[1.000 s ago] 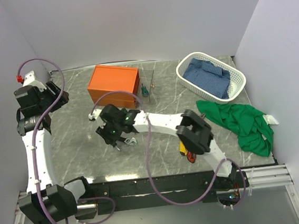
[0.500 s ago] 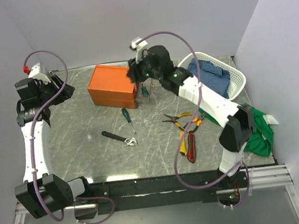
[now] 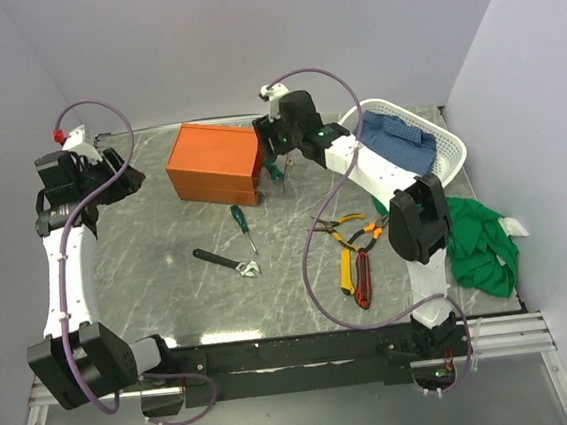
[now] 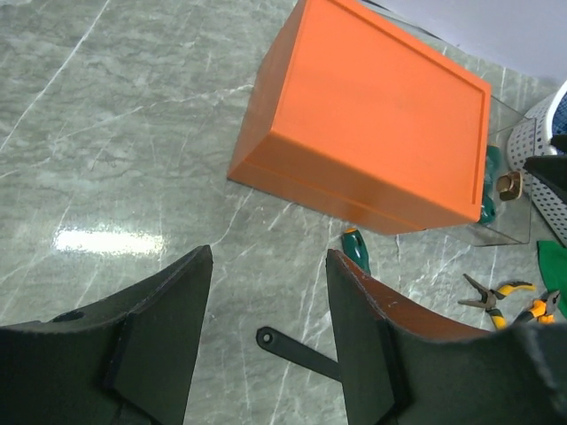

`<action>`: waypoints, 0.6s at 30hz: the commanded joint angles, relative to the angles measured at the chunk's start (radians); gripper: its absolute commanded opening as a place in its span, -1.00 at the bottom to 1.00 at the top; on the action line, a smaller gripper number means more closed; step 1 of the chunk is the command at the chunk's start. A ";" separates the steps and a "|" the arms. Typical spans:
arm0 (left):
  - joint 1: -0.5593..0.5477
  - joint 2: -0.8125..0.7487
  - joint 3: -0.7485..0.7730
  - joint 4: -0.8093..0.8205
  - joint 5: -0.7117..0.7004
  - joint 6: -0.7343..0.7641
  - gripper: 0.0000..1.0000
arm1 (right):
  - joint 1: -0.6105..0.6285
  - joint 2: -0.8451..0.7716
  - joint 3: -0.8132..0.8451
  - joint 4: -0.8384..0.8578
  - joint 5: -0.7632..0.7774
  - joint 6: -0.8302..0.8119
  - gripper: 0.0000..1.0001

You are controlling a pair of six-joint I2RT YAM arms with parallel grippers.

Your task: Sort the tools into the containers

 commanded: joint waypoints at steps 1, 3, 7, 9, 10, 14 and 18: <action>-0.005 -0.043 -0.014 -0.004 -0.014 0.031 0.21 | 0.008 -0.063 0.066 0.053 0.033 0.009 0.52; -0.002 -0.065 -0.022 -0.006 -0.019 0.034 0.21 | 0.024 -0.119 0.052 0.033 -0.018 -0.068 0.53; 0.010 -0.109 -0.040 0.002 -0.019 0.019 0.23 | 0.120 -0.248 -0.130 0.011 -0.117 -0.152 0.40; 0.017 -0.134 -0.049 0.003 -0.008 0.005 0.24 | 0.172 -0.322 -0.266 0.021 -0.131 -0.164 0.36; 0.021 -0.142 -0.054 0.006 -0.003 -0.008 0.24 | 0.200 -0.339 -0.306 0.025 -0.128 -0.161 0.33; 0.024 -0.174 -0.072 0.019 0.020 -0.037 0.24 | 0.324 -0.385 -0.473 0.106 -0.068 -0.019 0.28; 0.032 -0.206 -0.092 0.035 0.035 -0.067 0.24 | 0.392 -0.316 -0.535 0.192 0.088 0.096 0.29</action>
